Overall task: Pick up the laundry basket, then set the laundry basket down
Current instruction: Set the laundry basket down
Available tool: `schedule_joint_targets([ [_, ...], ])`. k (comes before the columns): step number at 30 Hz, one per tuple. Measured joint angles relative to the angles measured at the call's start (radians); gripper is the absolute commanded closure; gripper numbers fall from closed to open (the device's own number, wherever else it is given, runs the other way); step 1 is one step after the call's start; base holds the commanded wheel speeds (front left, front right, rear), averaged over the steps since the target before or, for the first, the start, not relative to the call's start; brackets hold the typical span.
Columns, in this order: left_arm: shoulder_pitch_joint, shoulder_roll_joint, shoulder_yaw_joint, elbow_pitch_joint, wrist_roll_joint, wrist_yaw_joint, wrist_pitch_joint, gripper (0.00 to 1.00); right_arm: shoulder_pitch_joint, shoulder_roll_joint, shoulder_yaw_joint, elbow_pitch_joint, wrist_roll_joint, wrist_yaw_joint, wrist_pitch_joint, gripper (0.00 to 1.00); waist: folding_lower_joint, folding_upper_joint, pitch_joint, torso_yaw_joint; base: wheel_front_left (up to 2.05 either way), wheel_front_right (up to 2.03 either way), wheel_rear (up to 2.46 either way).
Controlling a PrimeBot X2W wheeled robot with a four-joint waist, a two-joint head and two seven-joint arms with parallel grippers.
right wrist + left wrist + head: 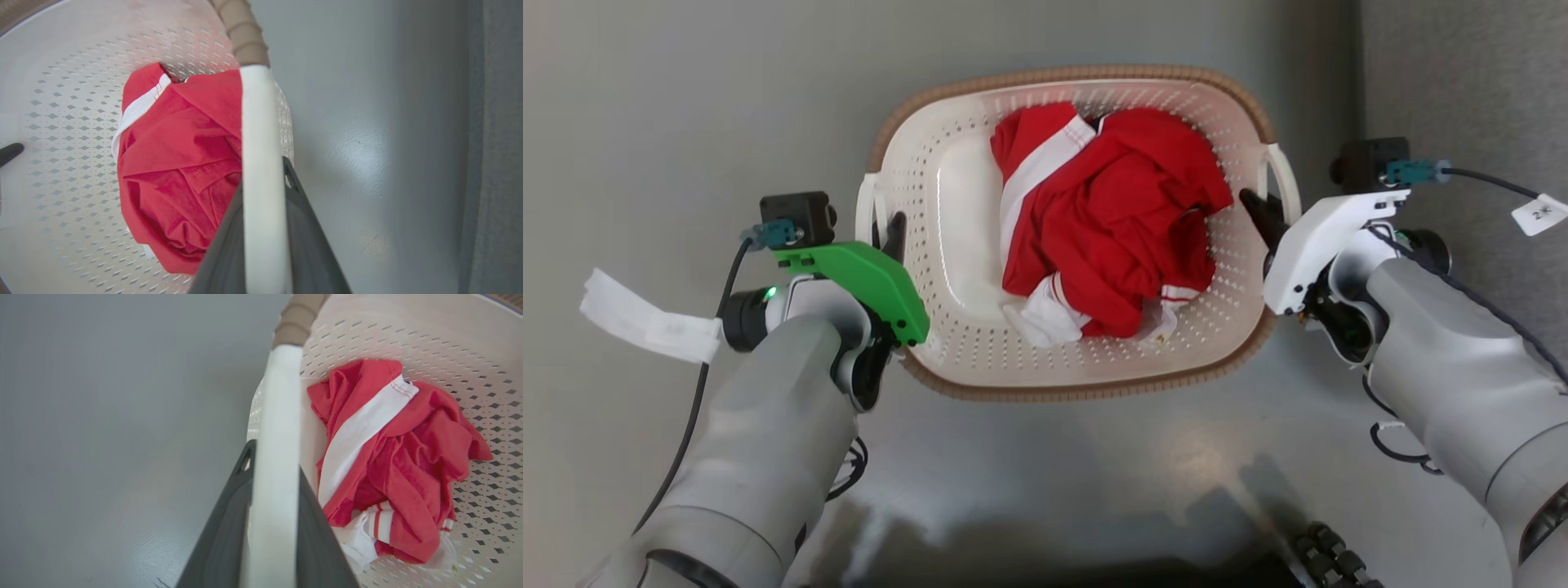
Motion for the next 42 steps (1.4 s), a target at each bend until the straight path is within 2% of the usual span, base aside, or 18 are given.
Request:
schedule_joint_targets([
  [10,-0.03,0.002,-0.009,-0.029,-0.008,0.003,-0.029,1.0,-0.029,-0.02,0.002,-0.01,0.0,0.002,-0.062,1.0,0.0,0.0,0.092,0.013,0.0,0.0,0.0],
  [21,-0.086,0.002,-0.018,-0.027,-0.016,0.008,-0.038,1.0,-0.081,-0.027,0.003,-0.007,0.006,0.003,-0.079,1.0,0.0,0.0,0.172,0.017,0.0,0.0,0.0],
  [35,-0.1,0.002,-0.04,-0.017,-0.025,0.007,-0.047,1.0,-0.091,-0.028,0.011,0.008,0.016,0.009,-0.103,0.99,-0.0001,0.0,0.21,0.014,0.0,0.0,0.0],
  [36,-0.1,0.001,-0.041,-0.016,-0.027,0.007,-0.047,0.72,-0.091,-0.028,0.011,0.011,0.017,0.009,-0.104,0.85,0.0,0.0,0.211,0.014,0.0,0.0,0.0],
  [37,-0.1,0.001,-0.041,-0.015,-0.034,0.007,-0.047,0.05,-0.092,-0.027,0.011,0.013,0.017,0.009,-0.107,0.69,0.0,0.0,0.211,0.014,0.0,0.0,0.0],
  [38,-0.1,0.002,-0.041,-0.013,-0.045,0.003,-0.047,0.0,-0.093,-0.028,0.011,0.017,0.02,0.01,-0.112,0.51,0.0,0.0,0.212,0.014,0.0,0.0,0.0],
  [39,-0.1,0.005,-0.041,-0.01,-0.055,0.003,-0.047,0.0,-0.095,-0.031,0.009,0.024,0.026,0.01,-0.113,0.0,-0.0001,0.0,0.212,0.014,0.0,0.0,0.0],
  [42,-0.1,0.011,-0.042,-0.006,-0.062,0.002,-0.047,0.0,-0.096,-0.037,0.008,0.034,0.028,0.01,-0.113,0.0,-0.0001,0.0,0.212,0.014,0.0,0.0,0.0],
])
